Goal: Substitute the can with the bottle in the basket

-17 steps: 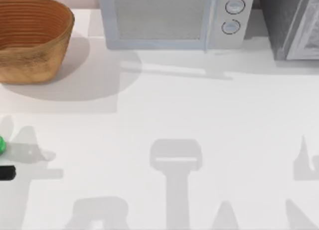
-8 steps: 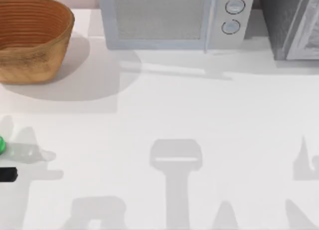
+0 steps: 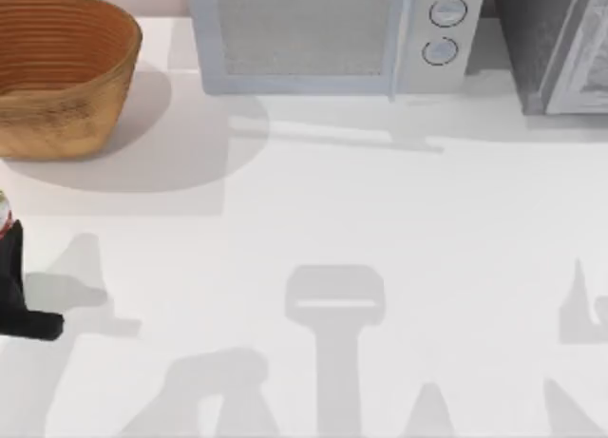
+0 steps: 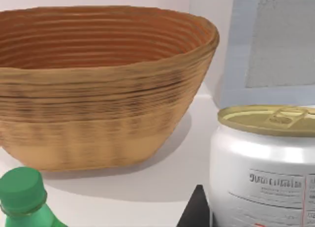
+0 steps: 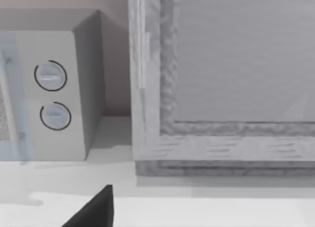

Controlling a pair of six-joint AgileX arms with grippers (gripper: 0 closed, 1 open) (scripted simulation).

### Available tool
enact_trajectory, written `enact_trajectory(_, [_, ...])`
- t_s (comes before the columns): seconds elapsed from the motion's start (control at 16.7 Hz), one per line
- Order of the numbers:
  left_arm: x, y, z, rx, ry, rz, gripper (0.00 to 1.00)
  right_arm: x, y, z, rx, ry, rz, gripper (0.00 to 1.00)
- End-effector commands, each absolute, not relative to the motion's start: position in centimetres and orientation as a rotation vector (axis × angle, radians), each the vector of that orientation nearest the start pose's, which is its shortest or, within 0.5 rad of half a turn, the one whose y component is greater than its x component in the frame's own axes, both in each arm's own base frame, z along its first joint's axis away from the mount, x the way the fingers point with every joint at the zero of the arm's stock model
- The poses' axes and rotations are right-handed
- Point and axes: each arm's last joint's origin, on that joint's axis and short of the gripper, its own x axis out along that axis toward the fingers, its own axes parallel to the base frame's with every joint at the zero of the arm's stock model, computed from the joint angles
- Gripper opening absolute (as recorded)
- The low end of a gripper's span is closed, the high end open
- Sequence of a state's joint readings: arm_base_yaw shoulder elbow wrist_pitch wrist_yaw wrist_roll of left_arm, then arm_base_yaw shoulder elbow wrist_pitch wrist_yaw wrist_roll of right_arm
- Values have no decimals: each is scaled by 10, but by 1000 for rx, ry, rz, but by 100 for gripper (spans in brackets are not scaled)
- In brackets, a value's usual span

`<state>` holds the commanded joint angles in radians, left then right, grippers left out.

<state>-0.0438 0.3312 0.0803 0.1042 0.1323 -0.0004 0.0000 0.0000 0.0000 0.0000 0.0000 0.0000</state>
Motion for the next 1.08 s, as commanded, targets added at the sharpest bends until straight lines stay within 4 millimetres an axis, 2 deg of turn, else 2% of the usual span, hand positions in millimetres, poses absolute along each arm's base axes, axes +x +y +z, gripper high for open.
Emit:
enact_trajectory(0.3, [162,-26,203,-12,131,-392,0,106,-1,160,0,0,0,100])
enact_trajectory(0.48, [196,-41,222,-10,100,-547,0,106,-1,160,0,0,0,100])
enact_trajectory(0.66, [238,-60,230,-7,65,-712,0,106,-1,160,0,0,0,100])
enact_trajectory(0.84, [282,-85,223,-2,33,-882,0,106,-1,160,0,0,0,100])
enact_trajectory(1.08, [334,-122,189,3,2,-1102,0,106,-1,160,0,0,0,100])
